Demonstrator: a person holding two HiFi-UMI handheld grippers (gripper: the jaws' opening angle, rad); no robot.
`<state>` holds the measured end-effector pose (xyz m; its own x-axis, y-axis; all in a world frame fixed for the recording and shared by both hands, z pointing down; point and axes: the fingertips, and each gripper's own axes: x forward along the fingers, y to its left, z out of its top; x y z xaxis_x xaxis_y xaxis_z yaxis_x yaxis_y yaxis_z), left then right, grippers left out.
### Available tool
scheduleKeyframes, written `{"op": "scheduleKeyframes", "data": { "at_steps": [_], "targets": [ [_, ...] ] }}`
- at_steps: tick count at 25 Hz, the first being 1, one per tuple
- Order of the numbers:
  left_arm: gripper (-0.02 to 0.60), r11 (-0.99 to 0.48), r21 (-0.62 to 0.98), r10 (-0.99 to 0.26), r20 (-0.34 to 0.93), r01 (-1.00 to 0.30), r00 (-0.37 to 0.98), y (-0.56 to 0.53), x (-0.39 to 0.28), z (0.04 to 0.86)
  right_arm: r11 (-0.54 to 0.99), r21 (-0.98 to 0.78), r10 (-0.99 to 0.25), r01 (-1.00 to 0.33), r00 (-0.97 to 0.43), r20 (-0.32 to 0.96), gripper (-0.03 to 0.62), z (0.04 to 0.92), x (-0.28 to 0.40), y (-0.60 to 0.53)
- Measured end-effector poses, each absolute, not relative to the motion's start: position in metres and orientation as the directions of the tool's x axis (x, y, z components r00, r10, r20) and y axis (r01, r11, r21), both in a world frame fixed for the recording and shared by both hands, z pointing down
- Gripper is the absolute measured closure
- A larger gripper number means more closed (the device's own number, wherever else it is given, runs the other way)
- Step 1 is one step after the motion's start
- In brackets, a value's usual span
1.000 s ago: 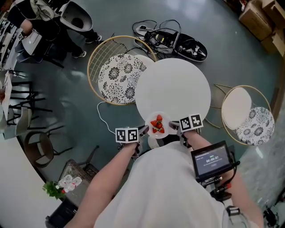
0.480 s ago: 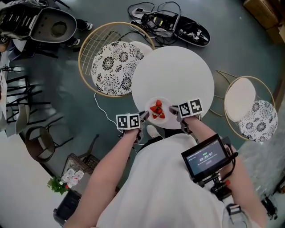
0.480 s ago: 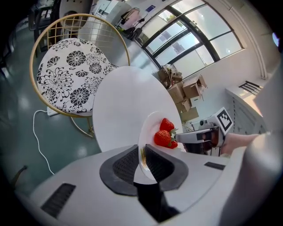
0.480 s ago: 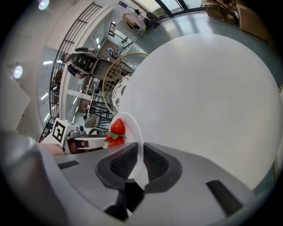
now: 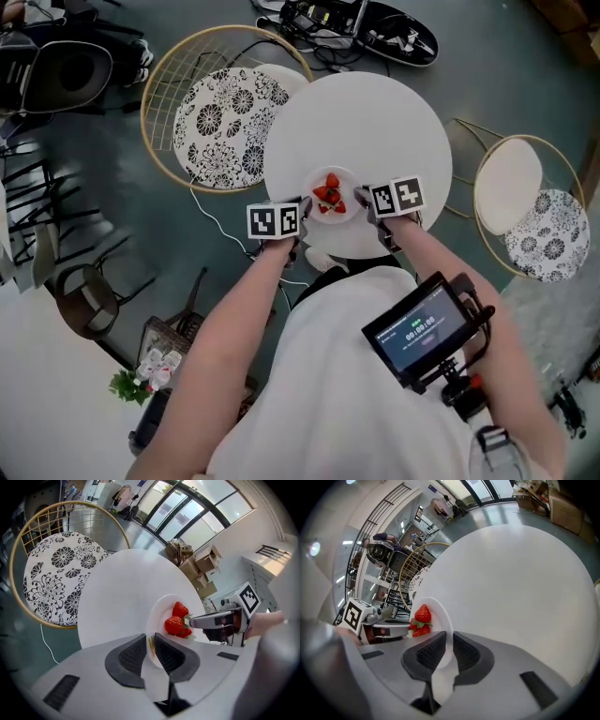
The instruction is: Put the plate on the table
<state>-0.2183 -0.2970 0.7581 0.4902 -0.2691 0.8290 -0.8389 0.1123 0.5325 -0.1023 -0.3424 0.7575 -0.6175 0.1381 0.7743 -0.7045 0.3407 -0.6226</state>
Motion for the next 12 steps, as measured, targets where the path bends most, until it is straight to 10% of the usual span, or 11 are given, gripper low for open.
{"op": "scheduleKeyframes", "data": {
  "at_steps": [12],
  "targets": [
    [0.515,-0.036,0.411,-0.225,0.885,-0.911,0.408,-0.323,-0.213,0.765,0.479,-0.505,0.058,-0.718,-0.549,0.834,0.557,0.764,-0.1,-0.37]
  ]
}}
